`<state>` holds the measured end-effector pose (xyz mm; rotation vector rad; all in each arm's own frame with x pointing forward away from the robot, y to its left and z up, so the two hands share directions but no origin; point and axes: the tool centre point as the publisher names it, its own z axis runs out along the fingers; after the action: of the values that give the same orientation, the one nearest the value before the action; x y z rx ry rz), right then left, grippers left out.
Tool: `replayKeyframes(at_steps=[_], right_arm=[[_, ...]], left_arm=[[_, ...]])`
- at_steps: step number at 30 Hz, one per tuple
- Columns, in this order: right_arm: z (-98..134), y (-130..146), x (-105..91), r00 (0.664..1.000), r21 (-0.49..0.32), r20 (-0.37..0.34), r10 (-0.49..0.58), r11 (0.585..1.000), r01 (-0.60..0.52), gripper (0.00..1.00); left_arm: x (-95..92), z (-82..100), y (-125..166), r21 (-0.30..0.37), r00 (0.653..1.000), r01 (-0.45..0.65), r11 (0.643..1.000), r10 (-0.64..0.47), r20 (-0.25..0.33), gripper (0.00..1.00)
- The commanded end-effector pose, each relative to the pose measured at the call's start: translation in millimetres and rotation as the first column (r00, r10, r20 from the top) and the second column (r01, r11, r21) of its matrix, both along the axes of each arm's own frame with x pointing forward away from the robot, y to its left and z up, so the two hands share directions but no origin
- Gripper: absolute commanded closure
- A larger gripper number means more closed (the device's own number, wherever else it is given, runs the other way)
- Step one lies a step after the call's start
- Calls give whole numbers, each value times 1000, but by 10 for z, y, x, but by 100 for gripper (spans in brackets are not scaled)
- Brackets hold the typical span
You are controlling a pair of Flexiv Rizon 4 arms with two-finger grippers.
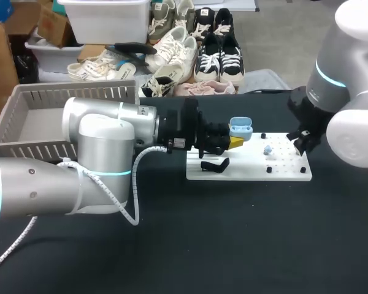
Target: Pick up each earbud case from the left stands, insert the matching earbuds, close the lid, and place the case in the box.
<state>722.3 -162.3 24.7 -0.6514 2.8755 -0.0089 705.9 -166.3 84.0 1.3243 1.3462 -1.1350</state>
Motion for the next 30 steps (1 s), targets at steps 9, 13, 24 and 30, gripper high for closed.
replayKeyframes(at_steps=[9, 13, 24, 30], right_arm=[[117, -35, -58, 1000, -4, 16, -17, 1000, 17, 100], [217, -43, -89, 999, -7, 26, -19, 1000, 19, 100], [439, 55, -165, 999, 8, 7, 34, 999, -34, 100], [512, 150, -236, 996, 17, -29, 86, 996, -85, 100]], left_arm=[[-9, -5, 0, -1, 1000, -4, 1000, 4, 2, 100], [-9, -5, 0, -1, 1000, -4, 1000, 4, 2, 100], [-9, -5, 0, -1, 1000, -4, 1000, 4, 2, 100], [-9, -5, 0, -1, 1000, -4, 1000, 4, 2, 100]])
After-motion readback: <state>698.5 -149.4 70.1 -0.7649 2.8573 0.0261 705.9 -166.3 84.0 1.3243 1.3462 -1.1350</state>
